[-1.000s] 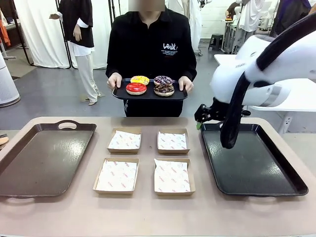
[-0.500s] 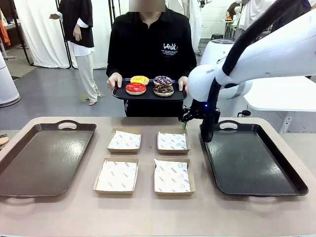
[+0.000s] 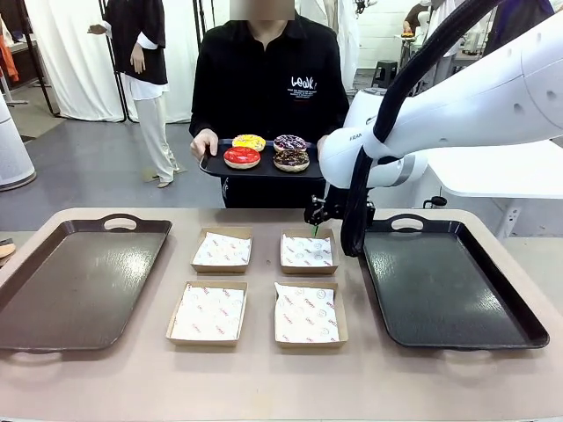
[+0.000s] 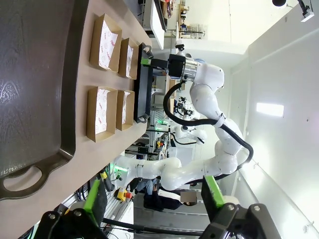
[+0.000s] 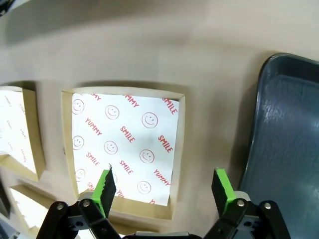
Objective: Individually package the donuts and arrange them on the tray.
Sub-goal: Pick up one Paper togo box.
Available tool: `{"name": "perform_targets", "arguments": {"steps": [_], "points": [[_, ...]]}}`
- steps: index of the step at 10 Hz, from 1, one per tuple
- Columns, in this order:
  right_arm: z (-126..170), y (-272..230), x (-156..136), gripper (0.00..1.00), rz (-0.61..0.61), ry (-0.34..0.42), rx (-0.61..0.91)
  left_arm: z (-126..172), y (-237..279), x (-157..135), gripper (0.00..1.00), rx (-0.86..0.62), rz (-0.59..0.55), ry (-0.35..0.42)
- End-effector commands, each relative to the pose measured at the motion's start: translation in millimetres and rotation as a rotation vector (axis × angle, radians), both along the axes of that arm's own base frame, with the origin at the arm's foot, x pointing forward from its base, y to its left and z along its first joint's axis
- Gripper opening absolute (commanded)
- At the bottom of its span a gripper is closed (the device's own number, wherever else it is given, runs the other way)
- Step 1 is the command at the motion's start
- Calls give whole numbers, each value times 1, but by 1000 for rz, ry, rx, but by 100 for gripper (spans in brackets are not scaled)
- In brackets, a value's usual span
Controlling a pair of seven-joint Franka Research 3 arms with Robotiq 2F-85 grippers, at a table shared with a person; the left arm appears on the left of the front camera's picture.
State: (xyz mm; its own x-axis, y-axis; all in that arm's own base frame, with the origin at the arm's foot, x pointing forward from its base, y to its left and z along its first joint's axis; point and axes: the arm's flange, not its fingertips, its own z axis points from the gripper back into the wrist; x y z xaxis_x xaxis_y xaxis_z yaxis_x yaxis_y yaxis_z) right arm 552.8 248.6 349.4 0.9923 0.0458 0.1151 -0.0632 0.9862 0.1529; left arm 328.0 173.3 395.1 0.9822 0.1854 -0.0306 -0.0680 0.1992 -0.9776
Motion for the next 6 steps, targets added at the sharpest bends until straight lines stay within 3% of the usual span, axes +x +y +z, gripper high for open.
{"name": "perform_targets", "arguments": {"steps": [1, 6], "points": [[-16, -5, -5, 100, 16, -10, 29, 3, 0, -1, 100, -14, 10, 5], [-26, -7, -13, 100, 40, -2, 38, 3, 0, -1, 100, -14, 10, 5]]}}
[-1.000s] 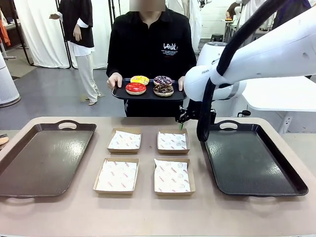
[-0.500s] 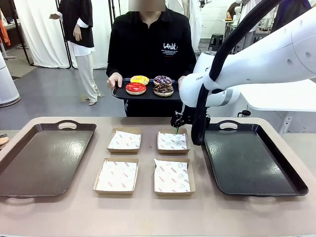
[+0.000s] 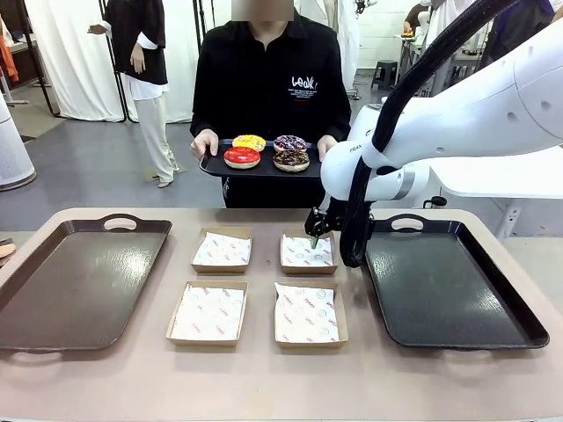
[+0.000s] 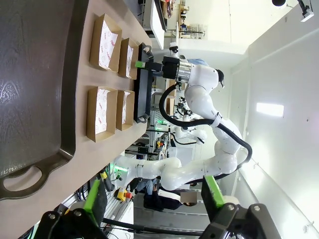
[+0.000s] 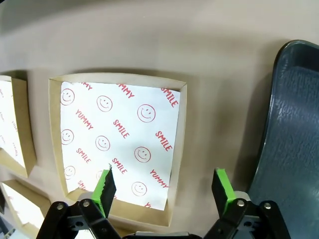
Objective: Individually package the donuts and arrange them on the tray.
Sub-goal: Pick up one Paper togo box.
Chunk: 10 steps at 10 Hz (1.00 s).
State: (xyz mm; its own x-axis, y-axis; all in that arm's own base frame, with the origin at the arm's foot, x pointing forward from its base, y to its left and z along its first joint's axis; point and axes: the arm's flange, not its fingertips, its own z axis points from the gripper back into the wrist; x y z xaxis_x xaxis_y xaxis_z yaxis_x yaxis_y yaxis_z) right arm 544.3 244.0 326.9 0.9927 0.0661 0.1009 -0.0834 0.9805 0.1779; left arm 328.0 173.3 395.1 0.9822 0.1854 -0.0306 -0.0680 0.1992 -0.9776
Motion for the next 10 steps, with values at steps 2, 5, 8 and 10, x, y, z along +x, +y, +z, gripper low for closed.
{"name": "perform_targets", "arguments": {"steps": [2, 5, 8, 10], "points": [[-4, -4, -5, 40, 17, -20, 5, 3, 0, -1, 100, -14, 10, 5], [-6, -4, -5, 0, 1, -18, -20, 3, 0, -1, 100, -14, 10, 5], [-5, -4, -6, 0, -9, -23, -39, 3, 0, -1, 100, -14, 10, 5], [-6, -5, -5, 0, -22, -26, -36, 3, 0, -1, 100, -14, 10, 5]]}}
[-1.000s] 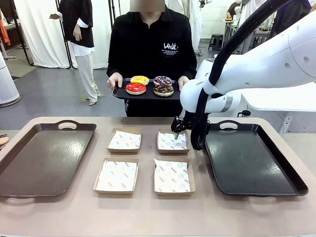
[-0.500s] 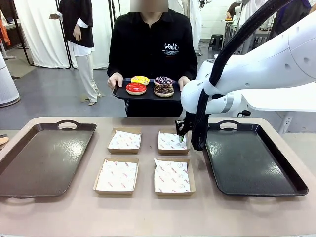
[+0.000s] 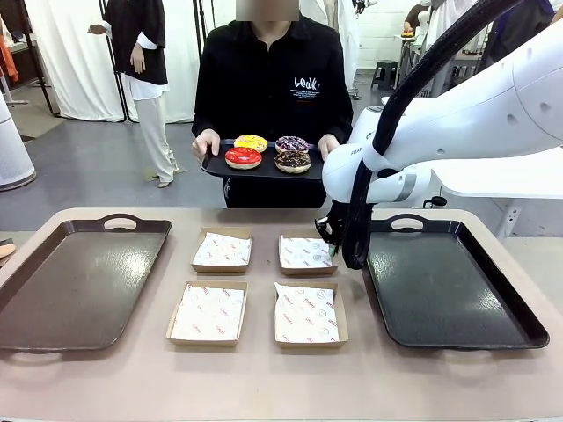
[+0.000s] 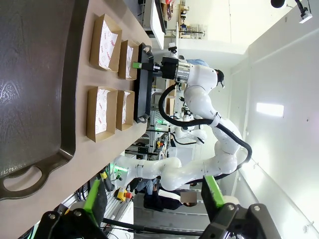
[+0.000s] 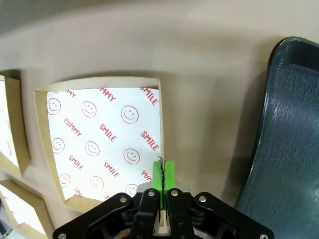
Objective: Individually package the donuts and arrange them on the tray.
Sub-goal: Pick up one Paper togo box.
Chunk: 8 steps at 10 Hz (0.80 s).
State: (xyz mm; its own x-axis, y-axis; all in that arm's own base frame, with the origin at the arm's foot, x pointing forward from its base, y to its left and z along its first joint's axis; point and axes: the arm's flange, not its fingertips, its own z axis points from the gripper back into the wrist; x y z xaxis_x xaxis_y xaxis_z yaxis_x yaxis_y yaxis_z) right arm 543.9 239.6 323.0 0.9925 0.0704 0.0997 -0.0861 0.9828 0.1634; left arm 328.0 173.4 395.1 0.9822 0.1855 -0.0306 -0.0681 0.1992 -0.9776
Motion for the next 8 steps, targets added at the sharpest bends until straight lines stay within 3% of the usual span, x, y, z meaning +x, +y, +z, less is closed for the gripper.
{"name": "perform_targets", "arguments": {"steps": [1, 4, 8], "points": [[-2, -2, -5, 0, -42, -32, -23, 3, 0, -1, 100, -14, 10, 5], [19, 5, -13, 0, -110, -84, -56, 3, 0, -1, 100, -14, 10, 5], [104, 28, -28, 0, -157, -96, -133, 3, 0, -1, 100, -14, 10, 5]]}}
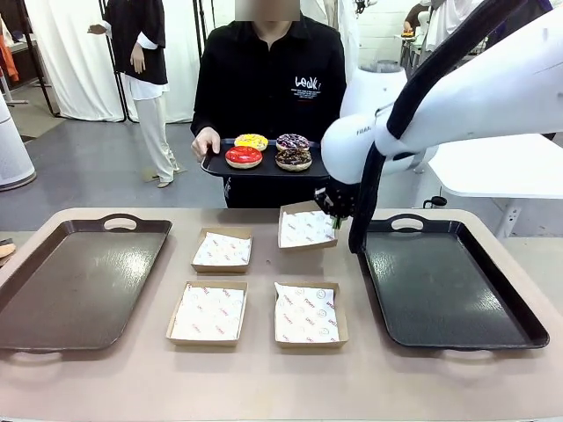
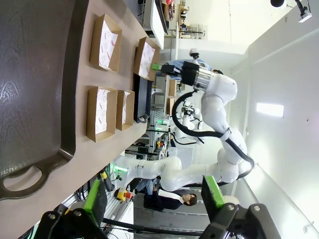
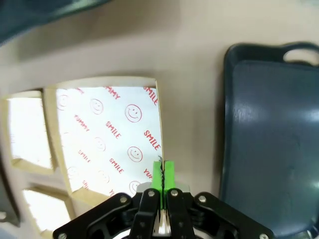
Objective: Individually package the donuts and arrange them on the tray.
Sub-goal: Pick up one Paper togo box.
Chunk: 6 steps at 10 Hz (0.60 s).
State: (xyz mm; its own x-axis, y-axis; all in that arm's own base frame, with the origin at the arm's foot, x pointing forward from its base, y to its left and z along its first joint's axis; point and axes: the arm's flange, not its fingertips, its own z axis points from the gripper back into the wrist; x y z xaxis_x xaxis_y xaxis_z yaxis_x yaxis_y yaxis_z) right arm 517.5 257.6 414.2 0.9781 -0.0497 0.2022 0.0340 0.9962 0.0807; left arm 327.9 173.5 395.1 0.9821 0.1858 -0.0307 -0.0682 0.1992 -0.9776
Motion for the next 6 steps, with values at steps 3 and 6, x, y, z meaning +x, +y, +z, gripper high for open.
{"name": "perform_targets", "arguments": {"steps": [3, 6], "points": [[59, 21, 6, 0, -31, 45, -83, 3, 0, -1, 100, -14, 10, 5], [87, 29, 22, 0, -27, 67, -61, 3, 0, -1, 100, -14, 10, 5]]}}
